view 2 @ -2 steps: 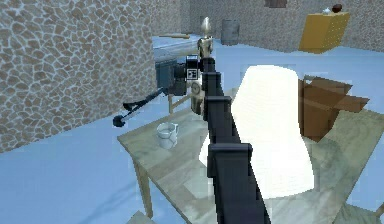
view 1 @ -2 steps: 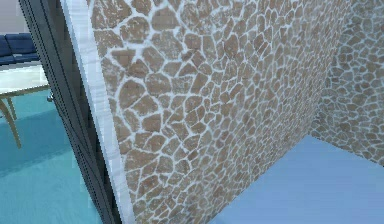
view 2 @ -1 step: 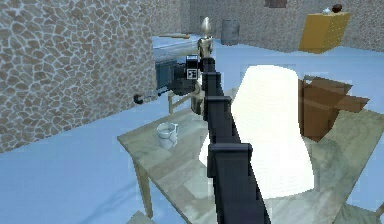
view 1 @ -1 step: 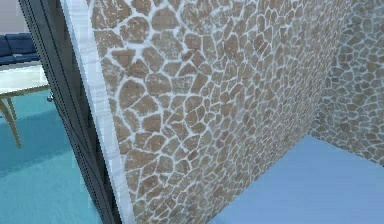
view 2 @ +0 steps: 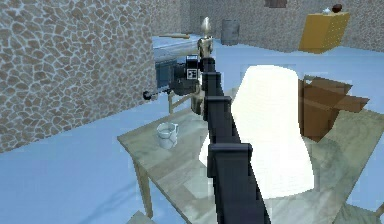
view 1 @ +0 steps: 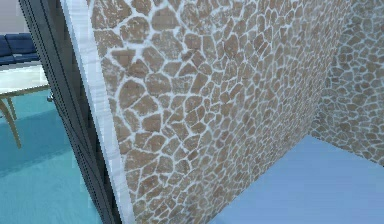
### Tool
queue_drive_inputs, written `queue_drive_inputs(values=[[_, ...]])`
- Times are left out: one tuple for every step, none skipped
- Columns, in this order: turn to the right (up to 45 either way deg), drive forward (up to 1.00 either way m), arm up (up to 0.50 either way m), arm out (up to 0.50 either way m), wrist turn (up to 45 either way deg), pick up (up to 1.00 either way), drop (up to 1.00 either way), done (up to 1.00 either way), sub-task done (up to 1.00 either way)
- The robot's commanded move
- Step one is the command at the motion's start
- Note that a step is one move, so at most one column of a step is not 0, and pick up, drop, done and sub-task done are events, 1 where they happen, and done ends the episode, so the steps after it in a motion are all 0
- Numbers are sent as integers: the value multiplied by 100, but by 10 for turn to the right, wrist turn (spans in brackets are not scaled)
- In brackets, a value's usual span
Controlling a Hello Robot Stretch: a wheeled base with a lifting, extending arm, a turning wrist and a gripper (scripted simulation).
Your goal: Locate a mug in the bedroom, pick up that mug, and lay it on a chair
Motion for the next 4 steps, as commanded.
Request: queue_drive_inputs(values=[[0, 0, -30, 0, 0, 0, 0, 0, 0], [0, 0, 0, 0, 0, 100, 0, 0, 0], [0, 0, 10, 0, 0, 0, 0, 0, 0], [0, 0, 24, 0, 0, 0, 0, 0, 0]])
